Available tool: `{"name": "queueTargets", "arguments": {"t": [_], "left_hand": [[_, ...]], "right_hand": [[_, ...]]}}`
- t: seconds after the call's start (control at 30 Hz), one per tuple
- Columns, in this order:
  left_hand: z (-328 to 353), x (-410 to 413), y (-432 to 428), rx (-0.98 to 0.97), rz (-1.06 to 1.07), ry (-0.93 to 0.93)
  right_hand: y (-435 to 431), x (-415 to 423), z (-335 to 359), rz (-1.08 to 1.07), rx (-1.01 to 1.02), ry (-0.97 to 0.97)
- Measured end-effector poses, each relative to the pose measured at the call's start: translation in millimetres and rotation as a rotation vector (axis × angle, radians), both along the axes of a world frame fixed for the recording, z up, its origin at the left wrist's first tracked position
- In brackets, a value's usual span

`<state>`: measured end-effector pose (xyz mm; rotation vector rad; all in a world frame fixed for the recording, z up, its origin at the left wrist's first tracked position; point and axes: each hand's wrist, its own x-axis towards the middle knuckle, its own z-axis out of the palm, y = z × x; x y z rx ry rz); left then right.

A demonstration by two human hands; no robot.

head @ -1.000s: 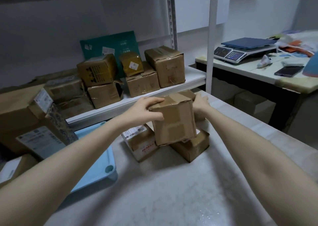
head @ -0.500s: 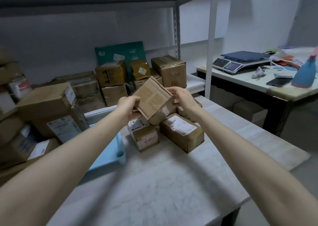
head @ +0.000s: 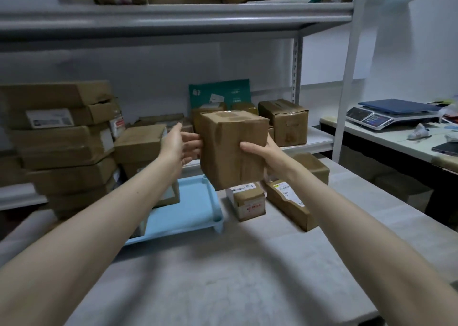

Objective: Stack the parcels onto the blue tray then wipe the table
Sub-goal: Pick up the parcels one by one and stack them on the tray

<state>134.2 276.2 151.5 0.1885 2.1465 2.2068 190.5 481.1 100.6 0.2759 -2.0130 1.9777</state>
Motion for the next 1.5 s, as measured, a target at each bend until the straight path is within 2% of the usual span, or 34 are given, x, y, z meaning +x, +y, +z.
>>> {"name": "queueTargets", "arguments": {"t": [0.1, 0.23, 0.37, 0.5, 0.7, 0.83, 0.93, 1.1, 1.2, 1.27, 1.37, 1.43, 1.5], "left_hand": [[0.3, -6.5, -18.0, -0.078, 0.019, 0.125], [-8.2, -8.5, -32.9, 0.015, -0.076, 0.139], [-18.9, -13.7, -48.2, 0.202, -0.141, 0.039], [-28.4, -14.0, -62.7, 0.215, -0.145, 0.013], [-47.4, -22.6, -78.2, 0.043, -0.114, 0.016], [-51.1, -27.5, -82.4, -0.028, -0.129, 0.052], [-52.0, -31.8, -82.4, -0.003, -0.036, 0.038], [-64.5, -39.4, -86.4, -0.038, 0.125, -0.225], [-64.9, -34.1, -89.3, 0.069, -0.118, -0.410], [-64.9, -31.7, -88.4, 0.079, -0.324, -0.402], [-61.8, -29.8, -83.6, 0.133, -0.424, -0.339], [-56.5, -27.7, -82.0, 0.138, -0.370, -0.319], [-52.3, -28.1, -80.6, 0.086, -0.258, -0.280]], "right_hand": [[-11.9, -13.4, -15.2, 0.089, -0.241, -0.069], [-23.8, -31.7, -33.9, 0.016, -0.399, -0.245], [-44.7, -43.4, -39.9, -0.087, -0.327, -0.362], [-72.1, -51.2, -37.6, -0.210, -0.235, -0.466], [-78.2, -57.5, -44.4, 0.123, -0.305, -0.635], [-85.0, -51.9, -52.9, 0.192, -0.339, -0.606], [-83.5, -50.3, -54.2, 0.190, -0.381, -0.582], [-80.8, -44.2, -50.0, 0.231, -0.462, -0.519], [-80.8, -41.8, -49.0, 0.282, -0.590, -0.516], [-83.5, -39.3, -47.8, 0.342, -0.691, -0.509], [-87.5, -37.2, -44.6, 0.302, -0.782, -0.470], [-88.4, -38.3, -41.1, 0.186, -0.710, -0.444], [-85.5, -40.6, -37.7, 0.010, -0.515, -0.420]]}}
